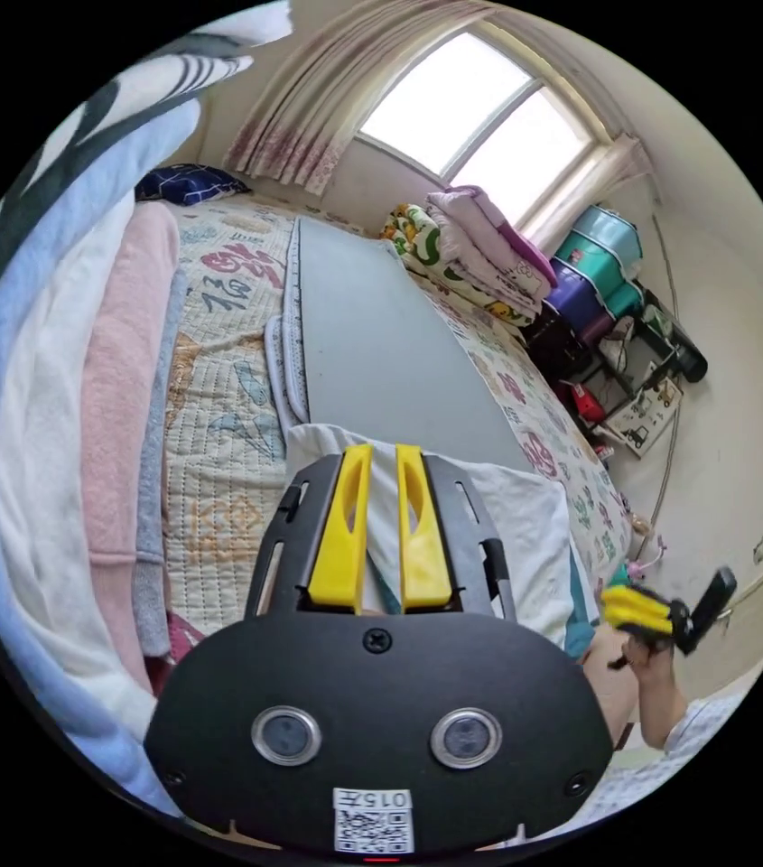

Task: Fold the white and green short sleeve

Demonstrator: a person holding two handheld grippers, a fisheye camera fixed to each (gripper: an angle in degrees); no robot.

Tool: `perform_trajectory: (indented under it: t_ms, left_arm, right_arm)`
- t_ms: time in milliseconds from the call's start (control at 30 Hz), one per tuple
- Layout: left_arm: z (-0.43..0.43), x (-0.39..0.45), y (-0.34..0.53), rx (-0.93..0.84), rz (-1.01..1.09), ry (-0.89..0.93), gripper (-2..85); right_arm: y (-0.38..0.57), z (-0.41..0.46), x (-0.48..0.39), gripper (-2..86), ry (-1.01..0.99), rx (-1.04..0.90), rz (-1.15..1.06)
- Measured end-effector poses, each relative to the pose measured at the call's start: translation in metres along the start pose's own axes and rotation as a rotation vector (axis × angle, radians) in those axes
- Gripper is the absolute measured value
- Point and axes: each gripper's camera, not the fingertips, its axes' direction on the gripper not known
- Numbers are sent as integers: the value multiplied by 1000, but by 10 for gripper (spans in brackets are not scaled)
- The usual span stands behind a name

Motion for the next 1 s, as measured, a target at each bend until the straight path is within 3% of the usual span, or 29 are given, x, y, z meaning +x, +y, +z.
perform_trajectory:
  t_ms: [200, 400, 667, 800, 1000]
  left_arm:
    - [12, -8, -1, -31, -45, -49, 81]
    - [28, -32, -21, -24, -163, -17, 94]
    - [45, -40, -52, -107, -155, 66, 67]
    - [35, -40, -64, -114, -131, 140, 9]
    - [16, -16, -77, -24, -103, 104, 0]
  right_arm:
    - [-50, -60, 132, 82, 14, 65, 428]
    - [-100, -68, 198, 98, -11, 46, 629]
    - [-135, -65, 213, 82, -165, 41, 679]
    - [-162, -100, 203, 38, -138, 85, 668]
    - [-206, -146, 196, 11, -43, 81, 592]
